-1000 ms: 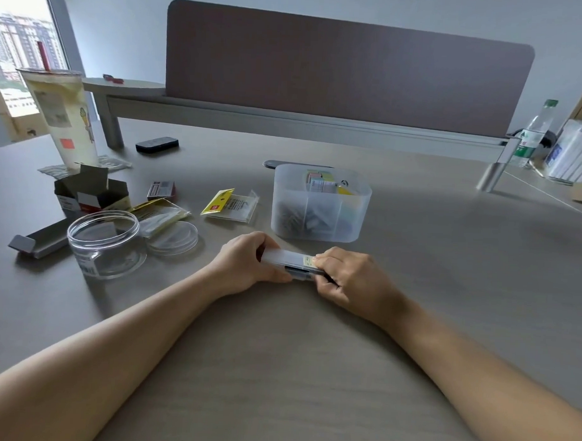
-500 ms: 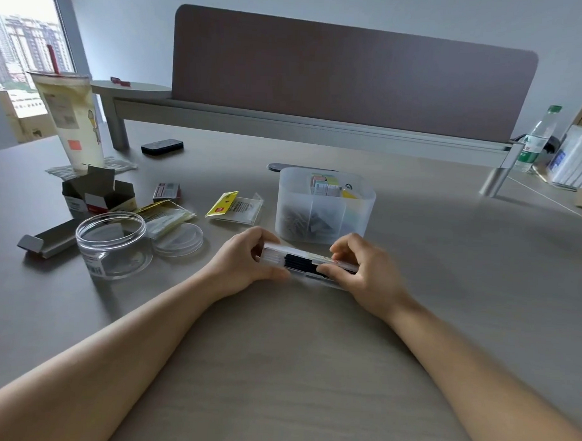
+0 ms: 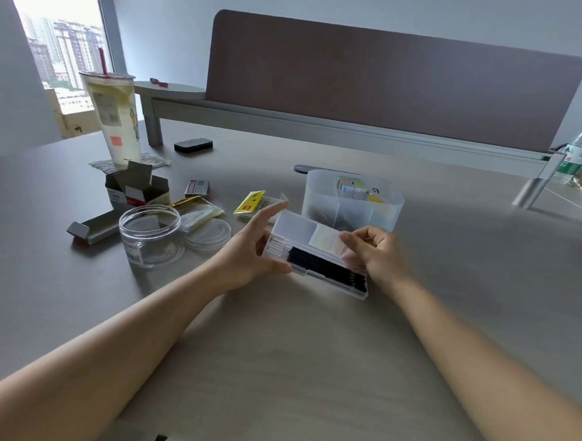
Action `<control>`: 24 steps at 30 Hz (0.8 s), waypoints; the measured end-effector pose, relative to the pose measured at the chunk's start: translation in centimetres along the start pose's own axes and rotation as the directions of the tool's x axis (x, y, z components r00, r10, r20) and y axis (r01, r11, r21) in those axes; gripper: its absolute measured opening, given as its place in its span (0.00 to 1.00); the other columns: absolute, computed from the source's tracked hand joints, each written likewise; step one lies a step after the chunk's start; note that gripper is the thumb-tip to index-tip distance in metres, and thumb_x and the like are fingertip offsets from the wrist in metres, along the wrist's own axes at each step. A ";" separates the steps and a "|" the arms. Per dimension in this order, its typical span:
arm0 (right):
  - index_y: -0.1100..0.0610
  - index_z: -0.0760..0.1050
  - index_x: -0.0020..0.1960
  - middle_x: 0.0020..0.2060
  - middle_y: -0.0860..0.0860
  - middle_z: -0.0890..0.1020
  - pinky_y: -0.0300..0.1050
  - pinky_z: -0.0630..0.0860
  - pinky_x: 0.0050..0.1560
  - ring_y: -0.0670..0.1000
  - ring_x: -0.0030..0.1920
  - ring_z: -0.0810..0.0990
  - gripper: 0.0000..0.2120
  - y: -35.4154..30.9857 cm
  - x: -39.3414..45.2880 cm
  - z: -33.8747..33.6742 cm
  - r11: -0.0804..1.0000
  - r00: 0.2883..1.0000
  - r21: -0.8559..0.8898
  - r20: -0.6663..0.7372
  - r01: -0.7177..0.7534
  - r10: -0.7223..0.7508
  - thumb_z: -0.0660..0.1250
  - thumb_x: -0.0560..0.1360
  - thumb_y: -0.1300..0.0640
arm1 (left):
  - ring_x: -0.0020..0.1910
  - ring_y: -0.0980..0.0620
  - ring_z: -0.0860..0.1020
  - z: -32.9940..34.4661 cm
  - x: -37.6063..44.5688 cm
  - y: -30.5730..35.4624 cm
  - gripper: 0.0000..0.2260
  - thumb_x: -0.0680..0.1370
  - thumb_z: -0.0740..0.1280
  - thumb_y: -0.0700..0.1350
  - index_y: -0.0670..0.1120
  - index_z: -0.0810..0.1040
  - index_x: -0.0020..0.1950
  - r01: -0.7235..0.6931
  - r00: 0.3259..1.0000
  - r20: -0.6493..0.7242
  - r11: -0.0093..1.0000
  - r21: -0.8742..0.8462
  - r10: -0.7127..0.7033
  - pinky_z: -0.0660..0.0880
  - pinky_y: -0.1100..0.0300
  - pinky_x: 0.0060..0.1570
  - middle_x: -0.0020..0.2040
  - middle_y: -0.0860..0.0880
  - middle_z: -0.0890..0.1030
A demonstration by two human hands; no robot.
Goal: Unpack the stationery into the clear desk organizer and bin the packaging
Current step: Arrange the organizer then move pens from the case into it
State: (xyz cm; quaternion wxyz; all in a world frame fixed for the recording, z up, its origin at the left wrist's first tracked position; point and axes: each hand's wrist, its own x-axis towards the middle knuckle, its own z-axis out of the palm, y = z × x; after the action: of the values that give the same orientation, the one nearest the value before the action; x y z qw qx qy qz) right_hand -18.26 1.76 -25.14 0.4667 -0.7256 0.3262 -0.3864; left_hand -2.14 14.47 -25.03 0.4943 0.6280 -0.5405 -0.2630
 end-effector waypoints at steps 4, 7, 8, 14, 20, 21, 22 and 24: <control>0.56 0.71 0.34 0.25 0.50 0.77 0.33 0.74 0.30 0.39 0.20 0.74 0.11 -0.4 0.4 1.4 0.997 0.998 -0.070 0.065 -0.013 0.018 0.69 0.70 0.52 | 0.53 0.36 0.76 -1.4 -1.2 -0.2 0.40 0.66 0.73 0.35 0.66 0.53 0.61 0.036 0.999 0.012 0.996 0.079 -0.037 0.74 0.46 0.56 0.53 0.34 0.77; 0.57 0.70 0.32 0.25 0.51 0.77 0.30 0.73 0.27 0.39 0.20 0.74 0.12 -0.8 0.2 2.1 0.999 0.994 -0.051 0.107 -0.009 0.014 0.68 0.70 0.54 | 0.47 0.37 0.76 -2.0 -1.4 -0.7 0.40 0.65 0.74 0.36 0.60 0.55 0.66 0.070 0.997 0.012 0.990 0.122 -0.072 0.74 0.47 0.54 0.47 0.37 0.76; 0.58 0.70 0.32 0.25 0.52 0.77 0.28 0.73 0.27 0.39 0.20 0.74 0.12 -0.9 0.1 2.2 0.998 0.993 -0.059 0.119 -0.003 0.010 0.67 0.71 0.54 | 0.47 0.38 0.76 -2.1 -1.4 -0.8 0.40 0.65 0.74 0.36 0.58 0.56 0.66 0.077 0.997 0.006 0.991 0.111 -0.078 0.74 0.47 0.53 0.46 0.39 0.76; 0.58 0.70 0.33 0.26 0.51 0.76 0.28 0.72 0.28 0.41 0.22 0.73 0.12 -1.2 -0.2 2.0 0.993 0.993 -0.121 0.120 0.003 0.012 0.67 0.71 0.54 | 0.46 0.42 0.78 -1.9 -1.0 -0.9 0.35 0.63 0.76 0.37 0.56 0.58 0.58 0.078 0.997 0.005 0.990 0.117 -0.079 0.77 0.53 0.50 0.50 0.44 0.76; 0.58 0.70 0.31 0.26 0.50 0.73 0.30 0.70 0.27 0.40 0.20 0.70 0.11 -1.7 -0.3 1.7 0.999 0.986 -0.051 0.170 0.004 0.004 0.70 0.69 0.59 | 0.34 0.54 0.74 -2.2 -0.1 0.1 0.08 0.71 0.70 0.42 0.49 0.71 0.42 0.081 0.997 0.003 0.996 0.033 -0.081 0.70 0.62 0.38 0.37 0.48 0.75; 0.57 0.70 0.31 0.26 0.50 0.73 0.29 0.70 0.27 0.40 0.20 0.71 0.11 -1.8 -0.4 1.8 0.998 0.980 -0.061 0.196 0.002 0.010 0.70 0.69 0.59 | 0.32 0.56 0.76 -2.2 0.3 0.3 0.05 0.72 0.68 0.42 0.48 0.72 0.40 0.082 0.997 0.005 0.995 0.065 -0.083 0.70 0.66 0.36 0.36 0.48 0.77; 0.57 0.70 0.32 0.26 0.49 0.72 0.28 0.70 0.27 0.40 0.21 0.71 0.11 -1.9 -0.4 1.9 0.998 0.976 -0.067 0.215 -0.003 0.018 0.70 0.69 0.59 | 0.29 0.61 0.76 -2.1 0.6 0.5 0.05 0.73 0.67 0.42 0.47 0.73 0.38 0.083 0.996 0.023 0.992 0.098 -0.086 0.70 0.70 0.32 0.35 0.50 0.78; 0.57 0.70 0.33 0.28 0.49 0.73 0.28 0.70 0.28 0.41 0.24 0.72 0.10 -1.9 -0.5 2.0 0.997 0.974 -0.076 0.223 -0.008 0.025 0.70 0.69 0.59 | 0.23 0.65 0.75 -1.7 1.3 0.6 0.04 0.74 0.66 0.41 0.45 0.76 0.39 0.081 0.993 0.068 0.984 0.161 -0.093 0.68 0.74 0.26 0.34 0.52 0.78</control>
State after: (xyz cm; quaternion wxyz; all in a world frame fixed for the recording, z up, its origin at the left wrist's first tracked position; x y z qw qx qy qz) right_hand -16.52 3.71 -24.02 0.4762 -0.7787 0.2919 -0.2857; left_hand -0.62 13.86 -23.57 0.4101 0.6781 -0.5498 -0.2642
